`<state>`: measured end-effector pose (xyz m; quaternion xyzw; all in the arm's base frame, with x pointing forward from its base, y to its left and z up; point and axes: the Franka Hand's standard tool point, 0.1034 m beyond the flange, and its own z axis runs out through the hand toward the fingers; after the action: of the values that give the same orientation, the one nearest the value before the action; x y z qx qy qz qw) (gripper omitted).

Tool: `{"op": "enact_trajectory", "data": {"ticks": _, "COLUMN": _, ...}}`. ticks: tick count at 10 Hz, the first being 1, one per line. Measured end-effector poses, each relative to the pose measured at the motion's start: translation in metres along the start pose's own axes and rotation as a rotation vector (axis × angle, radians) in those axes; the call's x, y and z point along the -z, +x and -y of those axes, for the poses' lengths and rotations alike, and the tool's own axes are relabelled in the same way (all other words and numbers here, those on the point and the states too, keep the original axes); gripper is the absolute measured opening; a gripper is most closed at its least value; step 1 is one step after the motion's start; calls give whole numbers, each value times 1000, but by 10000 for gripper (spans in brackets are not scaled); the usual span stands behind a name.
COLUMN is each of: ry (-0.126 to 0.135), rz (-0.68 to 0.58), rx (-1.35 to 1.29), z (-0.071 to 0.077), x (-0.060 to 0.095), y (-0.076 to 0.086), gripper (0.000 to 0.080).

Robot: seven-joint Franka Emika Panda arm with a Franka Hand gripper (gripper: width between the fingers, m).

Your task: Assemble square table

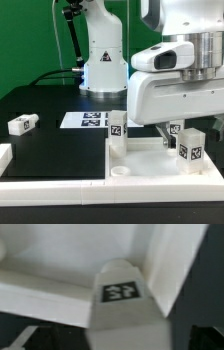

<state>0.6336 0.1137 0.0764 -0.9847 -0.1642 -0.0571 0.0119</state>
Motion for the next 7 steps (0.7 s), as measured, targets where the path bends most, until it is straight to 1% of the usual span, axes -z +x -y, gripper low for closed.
{"op": "enact_trajectory", "data": {"ticks": 2, "ry": 0, "rz": -1, "rx": -57, "z": 1, "x": 0, "y": 0, "gripper": 649}}
{"op": "enact_trajectory", "data": {"ticks": 4, "ry": 0, "rz": -1, "rx": -60, "z": 1, "x": 0, "y": 0, "gripper": 387}}
{"op": "enact_trajectory", "data": {"ticks": 5, "ry": 4, "rz": -1, "rx": -158, "z": 2, "x": 0, "y": 0, "gripper": 387}}
{"op": "enact_trajectory", "data": {"ticks": 6, "ry": 5, "rz": -1, "rx": -218, "z": 2, "x": 0, "y": 0, "gripper": 290}}
{"op": "enact_trajectory", "data": {"ticks": 7, "ry": 5, "rz": -1, "rx": -326, "z": 2, "x": 0, "y": 0, "gripper": 291}}
